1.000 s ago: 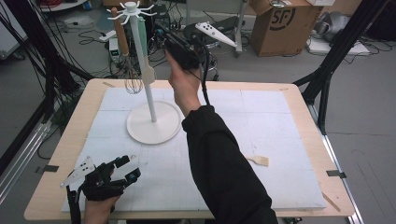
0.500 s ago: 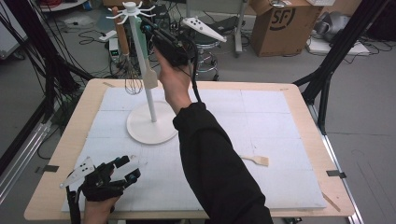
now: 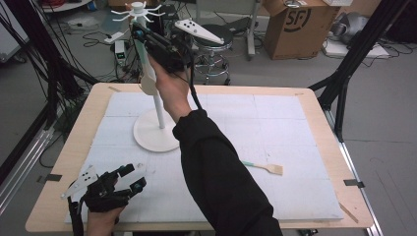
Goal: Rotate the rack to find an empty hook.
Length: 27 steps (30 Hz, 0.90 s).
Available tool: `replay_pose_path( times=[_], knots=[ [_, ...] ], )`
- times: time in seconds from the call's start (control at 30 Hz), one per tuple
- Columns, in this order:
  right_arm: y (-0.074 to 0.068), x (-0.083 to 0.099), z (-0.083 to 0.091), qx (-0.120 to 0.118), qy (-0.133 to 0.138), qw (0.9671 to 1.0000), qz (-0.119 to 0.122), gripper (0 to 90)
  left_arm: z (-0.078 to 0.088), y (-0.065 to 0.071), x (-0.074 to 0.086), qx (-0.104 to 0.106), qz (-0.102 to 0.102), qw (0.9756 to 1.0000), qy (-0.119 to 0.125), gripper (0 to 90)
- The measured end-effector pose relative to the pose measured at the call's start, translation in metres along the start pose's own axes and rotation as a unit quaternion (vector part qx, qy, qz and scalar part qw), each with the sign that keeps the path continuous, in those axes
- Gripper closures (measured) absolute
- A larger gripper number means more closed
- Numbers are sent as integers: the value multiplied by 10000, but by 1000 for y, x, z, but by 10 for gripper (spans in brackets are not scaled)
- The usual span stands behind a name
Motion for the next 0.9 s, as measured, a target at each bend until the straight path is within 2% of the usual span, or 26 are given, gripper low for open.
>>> replay_pose_path(
  times=[0.23, 0.43, 0.57, 0.73, 0.8, 0.9],
  knots=[
    [-2, 7, 8, 66, -40, 9999, 75, 900, 6, 2, -1, -43, -33, 10000, 63, 194],
    [11, 7, 18, 353, 7, 9994, 45, 900, 6, 2, -1, -53, -21, 10000, 58, 194],
    [14, 2, 21, 466, 158, 9988, 44, 900, 6, 1, 0, -53, -18, 10000, 50, 194],
    [21, -1, 23, 754, 267, 9968, -37, 900, 6, 2, -1, -47, -36, 10000, 51, 194],
    [23, -5, 23, 838, 369, 9957, -117, 900, 5, 2, 0, -36, -11, 10000, 54, 194],
    [18, -9, 20, 837, 358, 9958, 13, 900, 6, 3, -1, -38, -16, 10000, 85, 194]
  ],
)
Point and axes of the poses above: each handheld gripper's, and its own axes: z roughly backward along the jaws, x roughly out of its underside, y roughly to its right, the point moved 1 cm from there along -z, roughly forward along the jaws, and after that the axes turned 7 degrees about -z, right-handed, at the moved point
